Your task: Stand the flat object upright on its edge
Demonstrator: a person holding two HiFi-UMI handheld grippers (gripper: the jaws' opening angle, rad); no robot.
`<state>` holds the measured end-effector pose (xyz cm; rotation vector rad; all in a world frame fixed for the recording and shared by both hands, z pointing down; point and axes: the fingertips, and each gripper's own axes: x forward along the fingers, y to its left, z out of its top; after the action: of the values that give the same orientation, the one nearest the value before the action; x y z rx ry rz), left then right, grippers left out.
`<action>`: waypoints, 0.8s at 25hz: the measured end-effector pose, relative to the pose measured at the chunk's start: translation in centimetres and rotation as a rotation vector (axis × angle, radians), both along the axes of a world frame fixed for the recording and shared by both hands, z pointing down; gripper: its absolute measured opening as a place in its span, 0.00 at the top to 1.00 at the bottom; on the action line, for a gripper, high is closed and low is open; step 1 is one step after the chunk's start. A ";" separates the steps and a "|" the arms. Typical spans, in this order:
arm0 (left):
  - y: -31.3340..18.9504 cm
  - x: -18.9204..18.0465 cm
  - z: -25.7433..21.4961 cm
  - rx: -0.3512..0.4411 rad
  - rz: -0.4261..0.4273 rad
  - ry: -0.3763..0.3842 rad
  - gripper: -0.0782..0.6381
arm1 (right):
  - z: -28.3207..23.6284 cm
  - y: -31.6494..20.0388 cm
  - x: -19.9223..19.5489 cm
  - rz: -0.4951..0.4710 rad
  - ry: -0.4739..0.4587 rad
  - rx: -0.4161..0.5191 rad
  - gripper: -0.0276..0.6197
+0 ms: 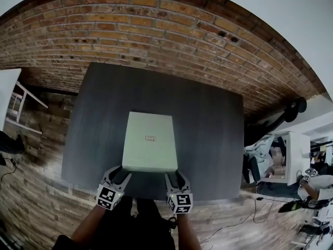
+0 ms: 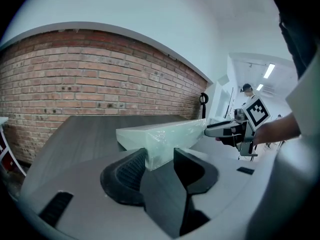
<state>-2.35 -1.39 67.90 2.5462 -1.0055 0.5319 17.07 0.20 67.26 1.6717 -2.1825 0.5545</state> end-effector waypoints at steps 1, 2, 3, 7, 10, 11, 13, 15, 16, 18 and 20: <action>0.1 0.0 -0.4 -0.002 -0.002 0.005 0.65 | -0.2 0.2 -0.1 -0.005 0.001 -0.001 0.68; 0.2 -0.1 -0.7 -0.004 -0.005 0.009 0.65 | -0.5 0.3 -0.2 -0.010 0.002 -0.003 0.68; 0.3 -0.2 -1.0 -0.003 -0.008 0.011 0.65 | -0.7 0.4 -0.3 -0.014 0.002 -0.003 0.67; 0.2 -0.6 -2.1 0.015 -0.030 0.010 0.65 | -1.9 0.7 -0.8 -0.004 -0.019 0.005 0.67; 0.0 -1.0 -2.7 0.029 -0.042 0.004 0.65 | -2.7 0.7 -1.2 0.012 -0.025 0.017 0.67; 0.0 -1.1 -2.9 0.031 -0.042 0.003 0.65 | -2.9 0.7 -1.3 0.014 -0.025 0.020 0.67; -0.2 -1.3 -3.5 0.030 -0.037 0.009 0.65 | -3.5 0.7 -1.5 0.009 -0.026 0.023 0.67; -0.5 -1.4 -4.1 0.024 -0.033 0.018 0.65 | -4.0 0.4 -1.5 0.005 -0.024 0.018 0.68; -0.7 -1.5 -4.3 0.023 -0.030 0.020 0.65 | -4.2 0.3 -1.6 0.007 -0.022 0.015 0.68; -0.9 -1.7 -4.7 0.029 -0.027 0.019 0.65 | -4.6 0.2 -1.7 0.015 -0.018 0.011 0.68; -1.0 -1.9 -5.1 0.033 -0.028 0.019 0.65 | -5.0 0.1 -1.7 0.024 -0.023 0.011 0.68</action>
<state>-4.25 -2.40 62.84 2.5568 -1.0499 0.4863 15.33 0.32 62.29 1.7079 -2.1881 0.5718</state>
